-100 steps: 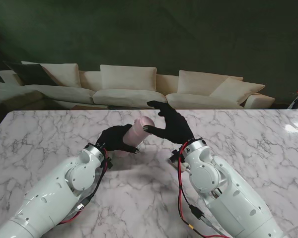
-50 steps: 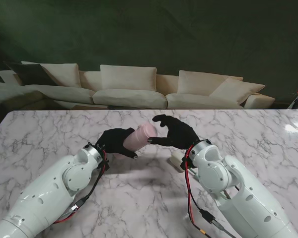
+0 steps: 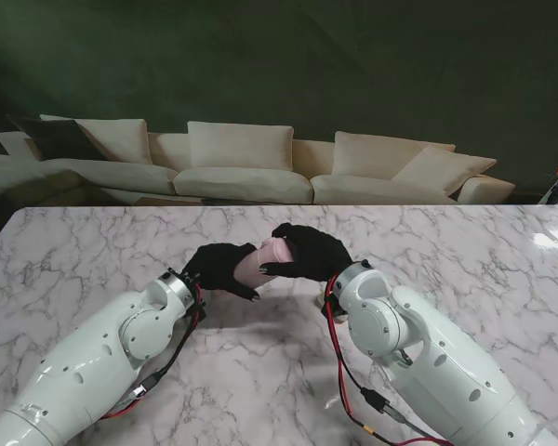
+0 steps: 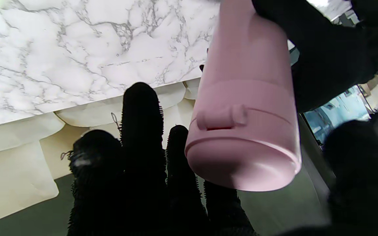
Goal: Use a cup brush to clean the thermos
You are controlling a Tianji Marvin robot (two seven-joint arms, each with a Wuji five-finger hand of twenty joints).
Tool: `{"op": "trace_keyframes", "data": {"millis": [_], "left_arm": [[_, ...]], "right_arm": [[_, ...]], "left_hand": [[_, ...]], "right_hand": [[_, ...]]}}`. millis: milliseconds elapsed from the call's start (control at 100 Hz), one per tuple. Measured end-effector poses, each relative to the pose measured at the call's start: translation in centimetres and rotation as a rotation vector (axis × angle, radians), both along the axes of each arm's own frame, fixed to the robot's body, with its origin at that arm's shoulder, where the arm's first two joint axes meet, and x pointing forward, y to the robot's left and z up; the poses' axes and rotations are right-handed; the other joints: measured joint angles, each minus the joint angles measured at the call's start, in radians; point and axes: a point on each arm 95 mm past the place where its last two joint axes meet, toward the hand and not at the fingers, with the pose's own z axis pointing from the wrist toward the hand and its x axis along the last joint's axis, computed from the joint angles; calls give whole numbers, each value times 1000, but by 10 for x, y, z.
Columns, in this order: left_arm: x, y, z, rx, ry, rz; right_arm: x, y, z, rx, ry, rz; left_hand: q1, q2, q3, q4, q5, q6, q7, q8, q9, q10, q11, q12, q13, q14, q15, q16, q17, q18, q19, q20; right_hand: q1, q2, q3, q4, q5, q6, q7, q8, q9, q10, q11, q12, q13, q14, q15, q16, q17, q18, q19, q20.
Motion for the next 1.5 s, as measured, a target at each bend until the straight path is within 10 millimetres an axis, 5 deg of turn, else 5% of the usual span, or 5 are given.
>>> {"op": "trace_keyframes", "data": {"millis": [200,490,800,1170,1500], "left_arm": [[0,-1,0,2,2,-1],[1,0,1,1,20,5],[2,2,-1,5,40,15],[5,2,8,-6,24,17],[1,3,13,9,3,-17]], "right_arm": [[1,3,-4,53,-33,24],[1,1,-13,117,-112,100],[-1,6,-18,199,-131,206],[-10,1,-14,379,-196,139],[-12,-20,14,140,-175,-22]], "left_hand": [[0,0,0,0,0,0,0,0,0,0,0,0,0,0,0,0,0,0,0,0],[0,-4,-1,0,2,-1,10,0,0,0,-1,0,0,0,0,-6,0,0,0,0],[0,-15,-1,0,13,-7,15,0,0,4,-1,0,-1,7,0,-9,0,6,0,0],[0,-14,-1,0,13,-7,5,0,1,4,0,0,0,7,1,0,0,6,22,0],[0,-13,-1,0,13,-7,0,0,2,4,2,0,1,7,6,1,2,6,24,0]], "right_hand": [[104,-29,191,9,40,-36,25,21,-11,0,0,-13,0,-39,65,12,10,-41,22,19],[200,-156,299,-160,46,-176,76,-153,-51,-3,-37,-72,-157,46,61,12,-153,-29,-28,22],[40,-122,297,-146,390,-339,106,-123,-94,-26,-180,-164,-520,100,-497,-167,-574,54,-445,53],[-23,-53,234,-43,183,-389,-62,-151,-166,-41,-258,-197,-584,-12,-635,-256,-686,67,-612,-26],[-161,95,25,-20,-73,38,-151,-209,-219,27,-183,-174,-445,-15,-419,-171,-417,-32,-397,8]]}}
